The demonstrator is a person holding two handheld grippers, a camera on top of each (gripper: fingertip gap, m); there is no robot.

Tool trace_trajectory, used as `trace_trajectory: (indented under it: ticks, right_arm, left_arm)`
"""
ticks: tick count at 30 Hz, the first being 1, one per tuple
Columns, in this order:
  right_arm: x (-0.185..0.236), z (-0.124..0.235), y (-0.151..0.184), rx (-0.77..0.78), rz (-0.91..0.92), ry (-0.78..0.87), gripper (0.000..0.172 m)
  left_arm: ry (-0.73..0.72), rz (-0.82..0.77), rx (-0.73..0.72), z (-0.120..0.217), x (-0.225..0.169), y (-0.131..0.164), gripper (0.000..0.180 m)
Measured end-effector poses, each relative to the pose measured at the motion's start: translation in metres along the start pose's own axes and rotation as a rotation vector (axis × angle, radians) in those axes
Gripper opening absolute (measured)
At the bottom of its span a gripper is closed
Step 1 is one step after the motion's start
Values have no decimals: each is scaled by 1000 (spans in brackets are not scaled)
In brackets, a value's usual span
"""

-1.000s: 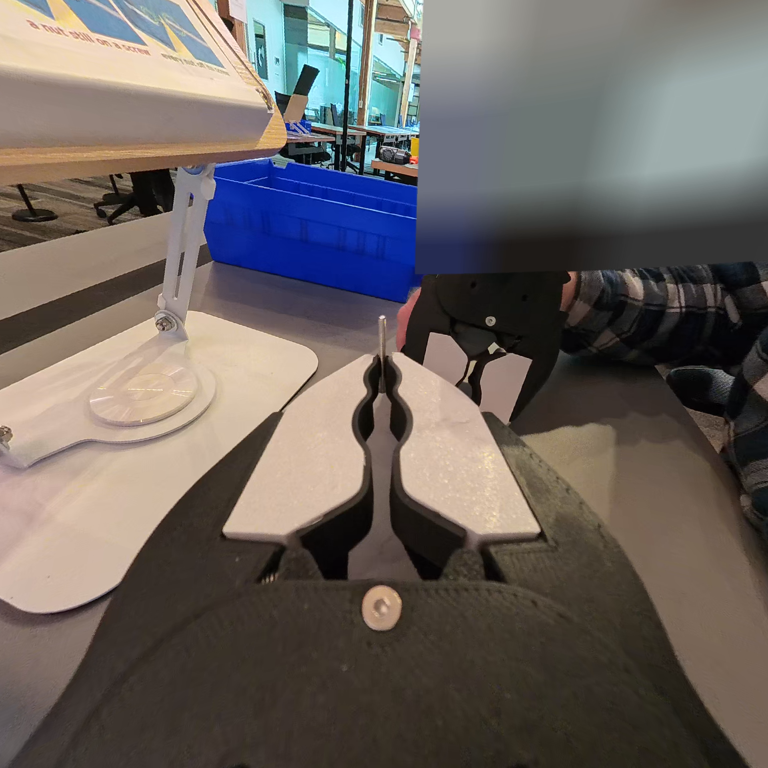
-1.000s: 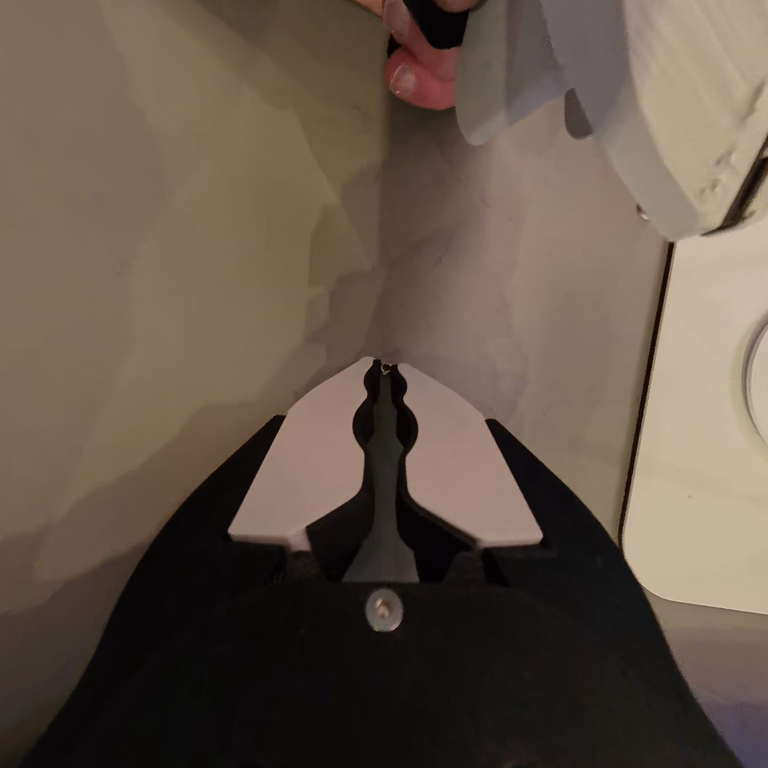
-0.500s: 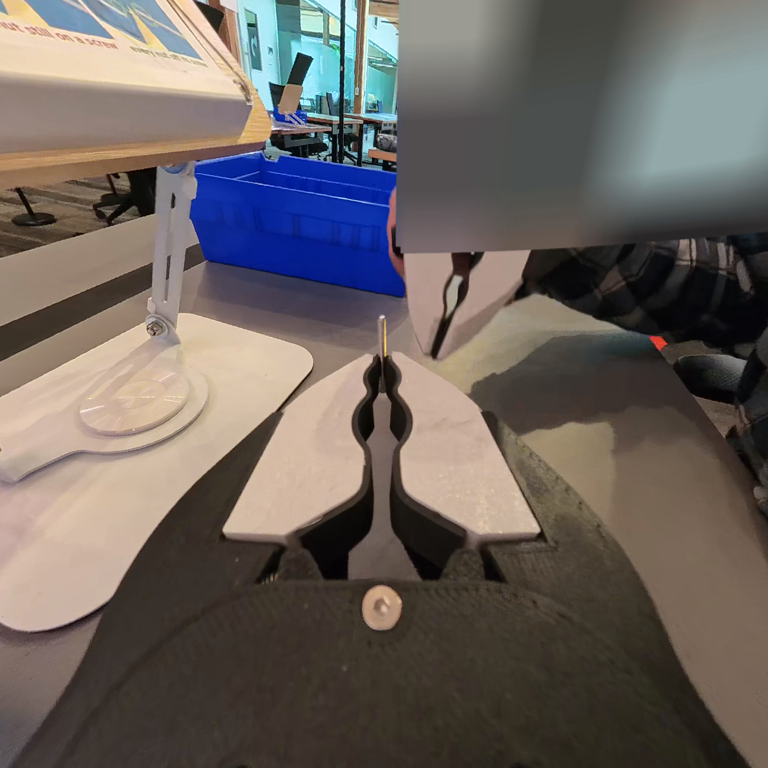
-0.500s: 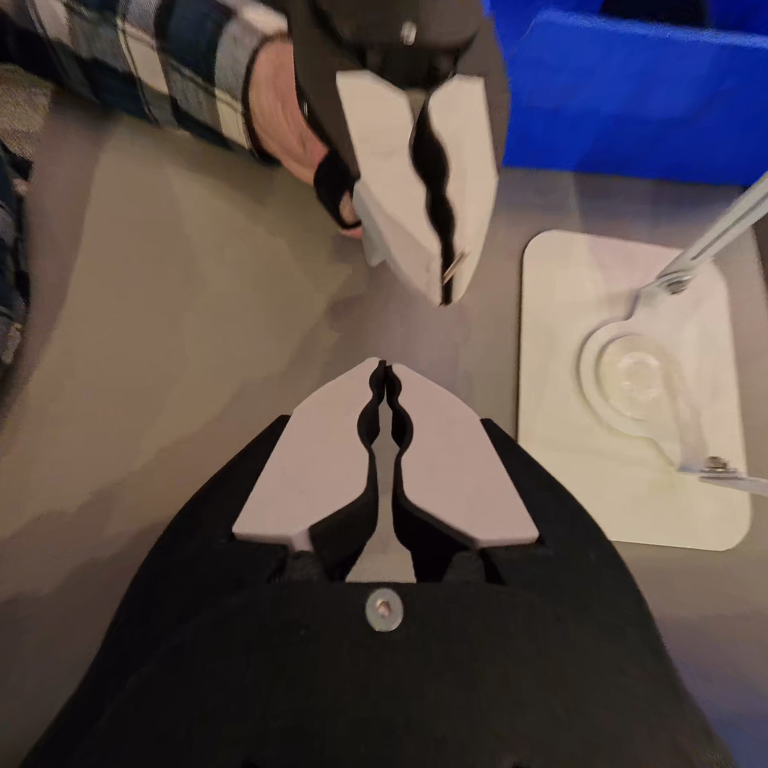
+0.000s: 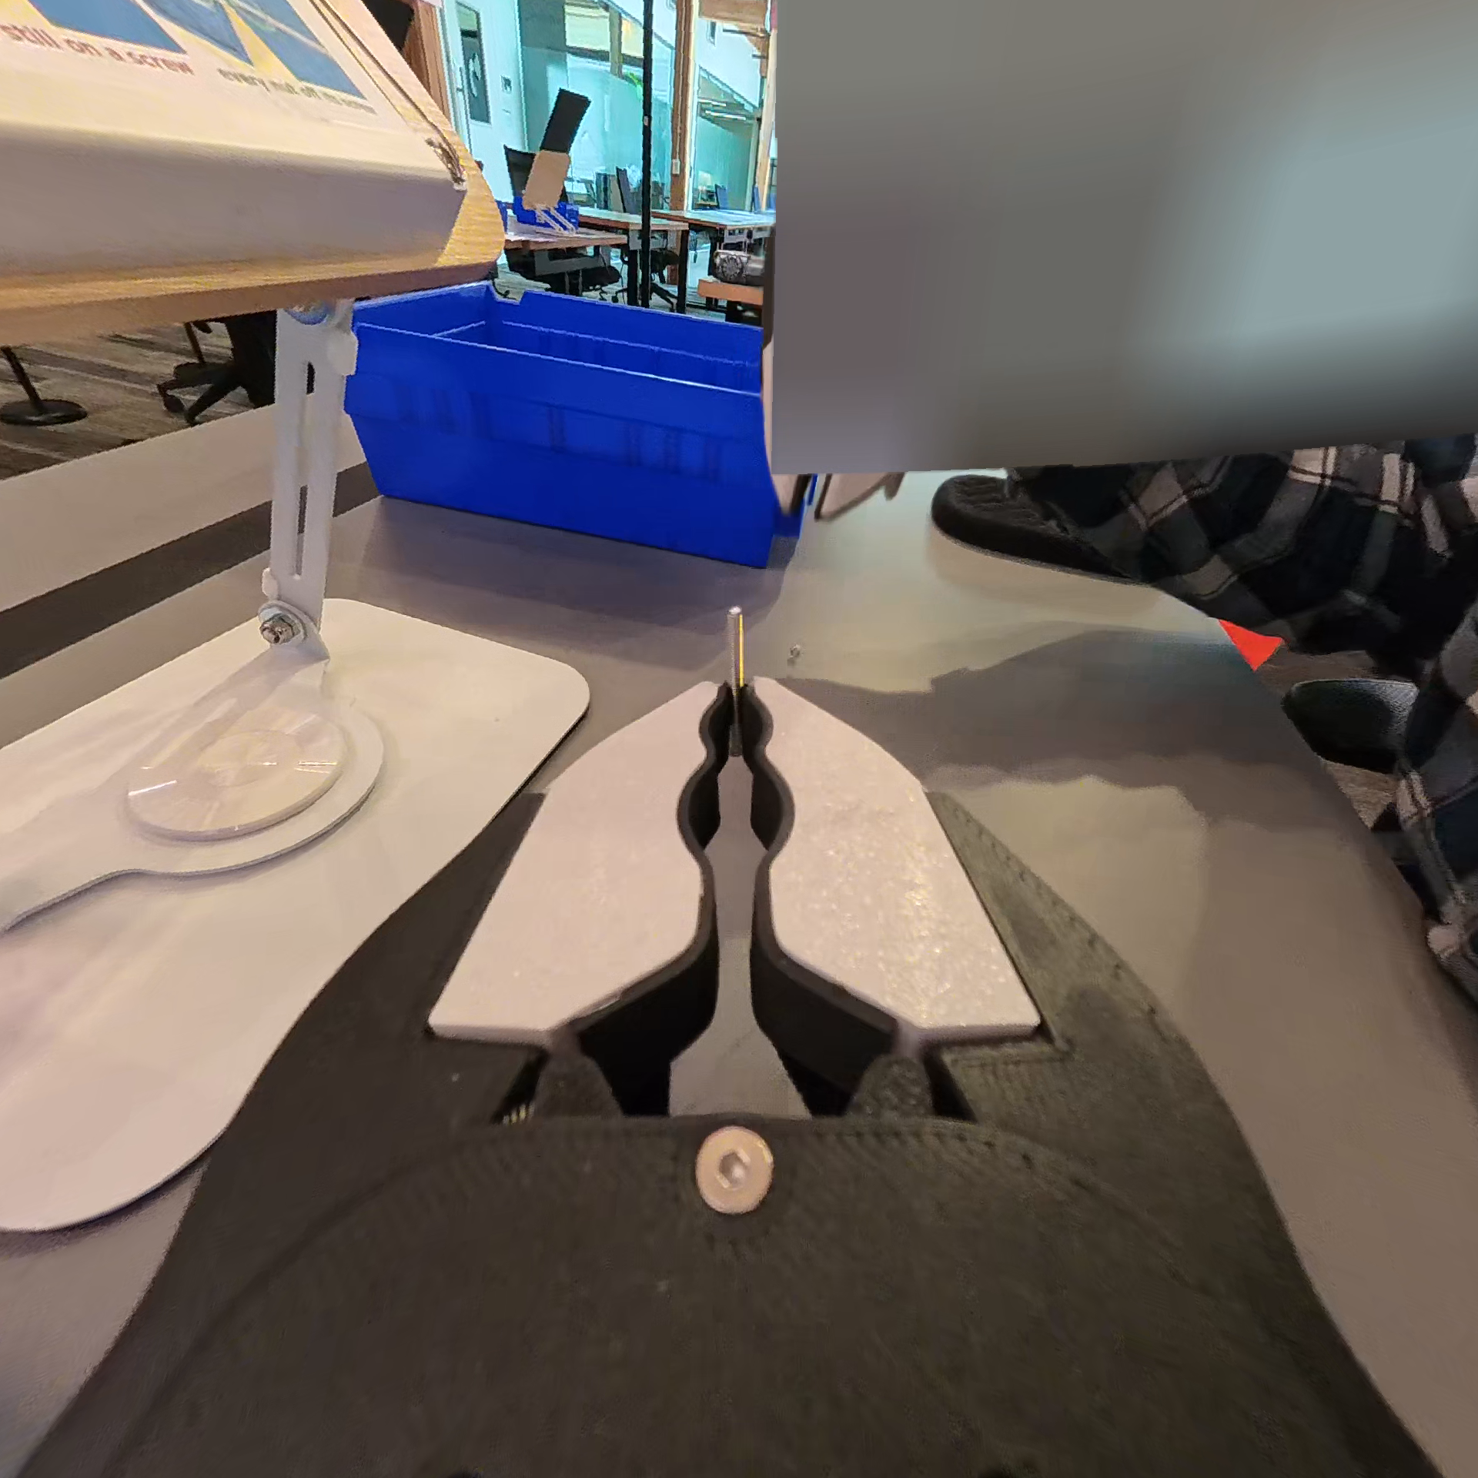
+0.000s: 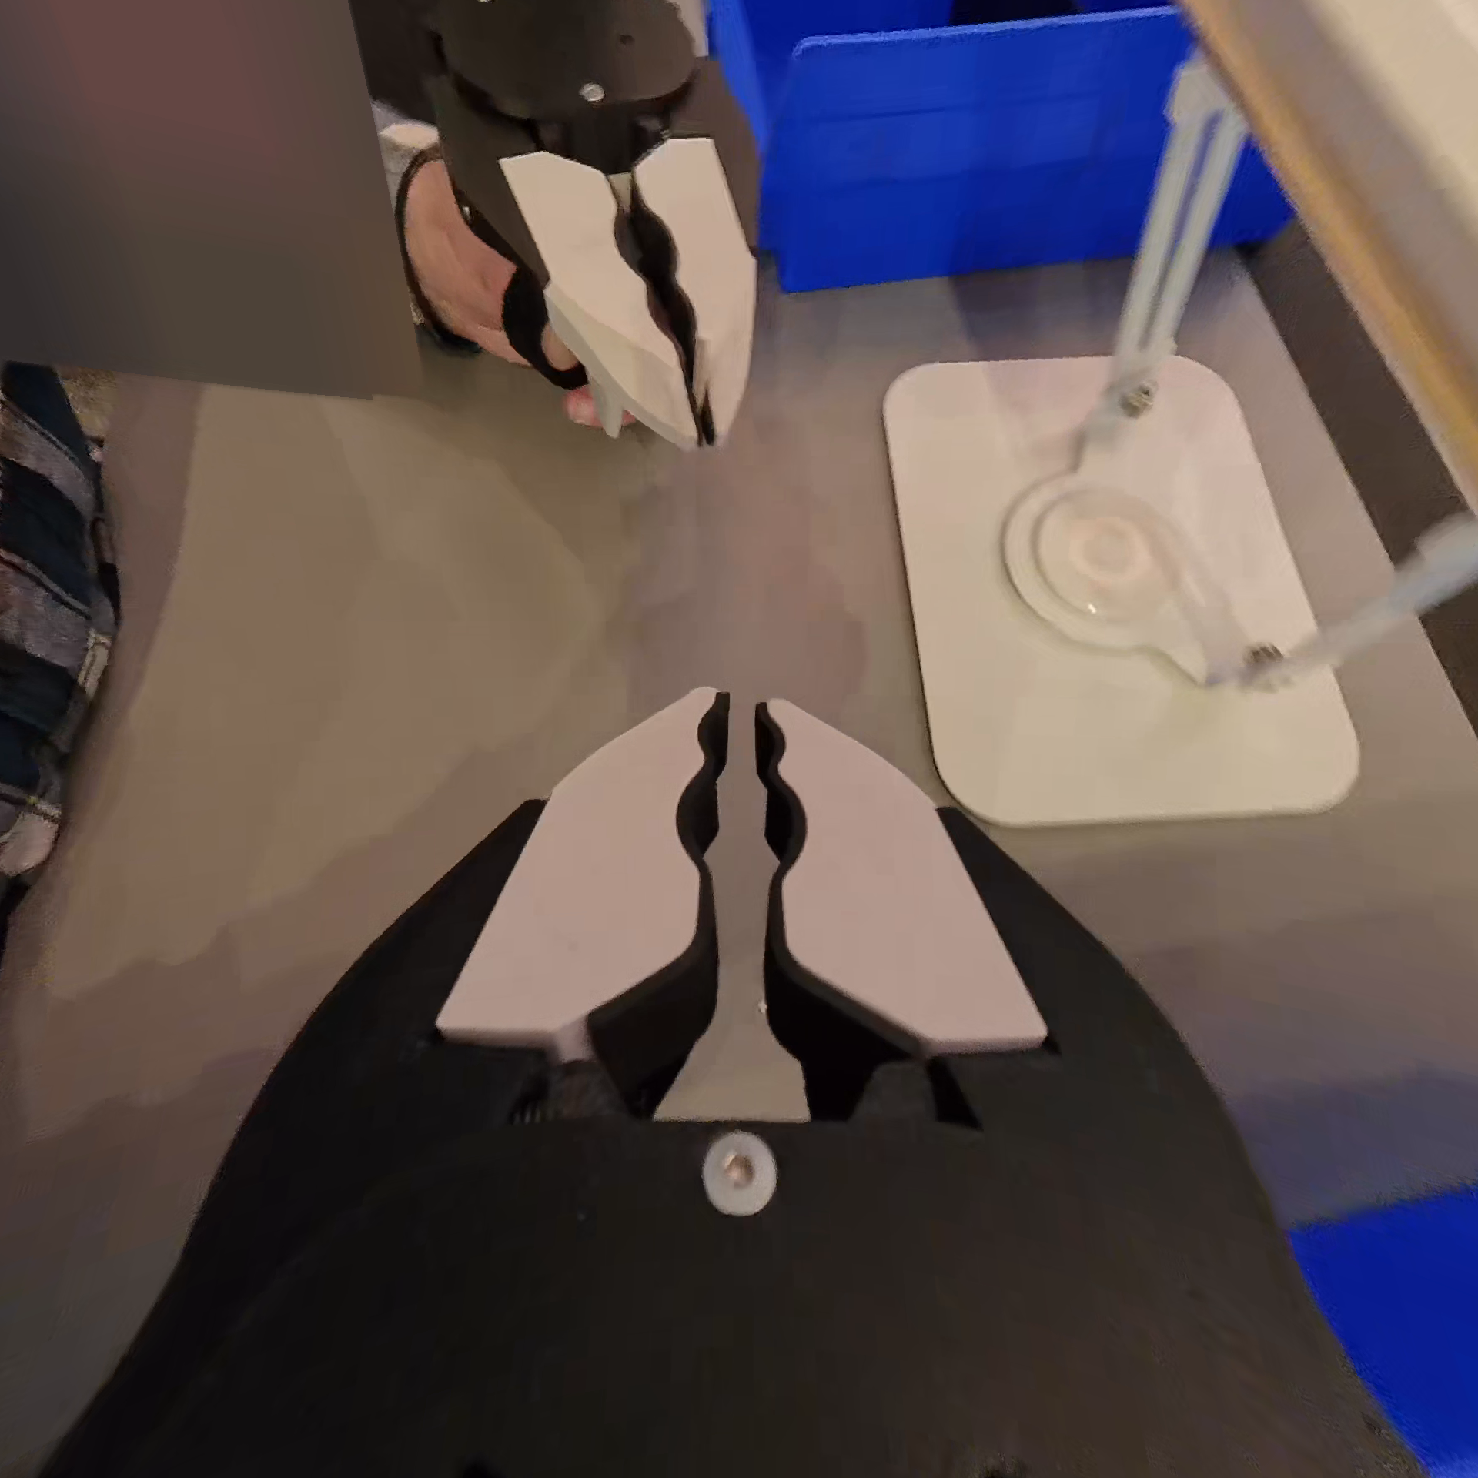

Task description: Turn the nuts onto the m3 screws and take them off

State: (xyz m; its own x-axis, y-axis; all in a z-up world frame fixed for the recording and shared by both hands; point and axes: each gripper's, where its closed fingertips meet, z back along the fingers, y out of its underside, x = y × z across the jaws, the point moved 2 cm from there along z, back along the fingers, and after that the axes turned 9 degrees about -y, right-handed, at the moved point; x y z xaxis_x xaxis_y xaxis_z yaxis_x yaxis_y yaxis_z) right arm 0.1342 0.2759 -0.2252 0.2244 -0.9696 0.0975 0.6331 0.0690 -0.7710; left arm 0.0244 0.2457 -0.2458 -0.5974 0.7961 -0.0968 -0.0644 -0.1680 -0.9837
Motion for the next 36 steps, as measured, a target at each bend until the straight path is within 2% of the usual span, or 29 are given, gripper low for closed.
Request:
trace_trajectory:
  ticks: [2,5,13,16,24,29,36]
  right_arm:
    - [-2,18,16,21,-36,65,8]
    - [-3,36,54,158,-88,158,16]
    - [1,48,125,371,-186,199,22]
    - [1,52,142,384,-205,231,20]
    - [-2,40,156,326,-220,226,15]
    - [-3,34,155,301,-225,202,9]
    - [-2,37,149,251,-229,211,8]
  left_arm:
    - [4,4,3,-1,-1,0,2]
    - [8,31,2,-3,0,0,2]
    - [20,45,1,-18,-7,-6,2]
    - [33,53,3,-25,-10,-5,2]
    - [53,56,15,-35,-15,-3,2]
    - [58,60,15,-35,-15,-3,2]
    - [67,59,11,-34,-16,-3,2]
